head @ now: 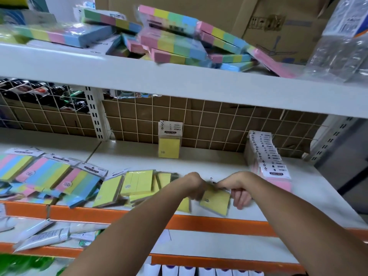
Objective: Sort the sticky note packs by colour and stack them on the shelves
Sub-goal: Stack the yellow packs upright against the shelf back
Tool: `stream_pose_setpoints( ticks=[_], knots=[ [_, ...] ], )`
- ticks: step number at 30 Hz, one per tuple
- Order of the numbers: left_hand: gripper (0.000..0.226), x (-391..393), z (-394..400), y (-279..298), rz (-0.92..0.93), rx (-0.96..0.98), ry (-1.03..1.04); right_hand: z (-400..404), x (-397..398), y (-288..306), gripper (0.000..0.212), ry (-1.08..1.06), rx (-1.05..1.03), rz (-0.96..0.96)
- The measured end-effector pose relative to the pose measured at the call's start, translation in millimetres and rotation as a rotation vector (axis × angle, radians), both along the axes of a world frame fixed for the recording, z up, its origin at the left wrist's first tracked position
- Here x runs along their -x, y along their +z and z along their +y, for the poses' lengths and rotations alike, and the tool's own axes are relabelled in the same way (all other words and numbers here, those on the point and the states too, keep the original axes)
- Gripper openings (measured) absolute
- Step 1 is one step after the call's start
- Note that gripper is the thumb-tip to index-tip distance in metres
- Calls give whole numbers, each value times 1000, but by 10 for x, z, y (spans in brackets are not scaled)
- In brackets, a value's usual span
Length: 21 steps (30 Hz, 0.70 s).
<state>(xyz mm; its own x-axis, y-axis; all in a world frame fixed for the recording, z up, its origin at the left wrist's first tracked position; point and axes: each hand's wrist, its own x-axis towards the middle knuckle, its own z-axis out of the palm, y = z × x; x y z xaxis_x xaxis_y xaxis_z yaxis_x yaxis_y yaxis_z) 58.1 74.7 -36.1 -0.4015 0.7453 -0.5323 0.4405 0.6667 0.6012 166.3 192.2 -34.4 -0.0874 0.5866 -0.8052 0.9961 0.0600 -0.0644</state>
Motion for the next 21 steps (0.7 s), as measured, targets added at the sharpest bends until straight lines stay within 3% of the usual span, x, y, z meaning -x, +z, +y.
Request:
stream_pose_setpoints(
  ticks=[2,4,7,13,17,21],
  knots=[
    [28,-10,-12,-20,-73,-4,58,-31,4,-33,60,-18,82,70],
    [29,-27,-18,-42,-146,-26,145,-145,18,10,32,-94,193,175],
    [25,-33,-19,-41,-229,-61,174,-228,24,5,21,-178,136,281],
    [13,62,-62,16,-365,-141,248,-252,131,88,35,-68,59,210],
    [13,187,-35,102,-404,-204,338,-231,246,351,27,65,-47,230],
    [18,320,14,210,-407,-271,459,-215,405,571,13,-17,-67,368]
  ],
)
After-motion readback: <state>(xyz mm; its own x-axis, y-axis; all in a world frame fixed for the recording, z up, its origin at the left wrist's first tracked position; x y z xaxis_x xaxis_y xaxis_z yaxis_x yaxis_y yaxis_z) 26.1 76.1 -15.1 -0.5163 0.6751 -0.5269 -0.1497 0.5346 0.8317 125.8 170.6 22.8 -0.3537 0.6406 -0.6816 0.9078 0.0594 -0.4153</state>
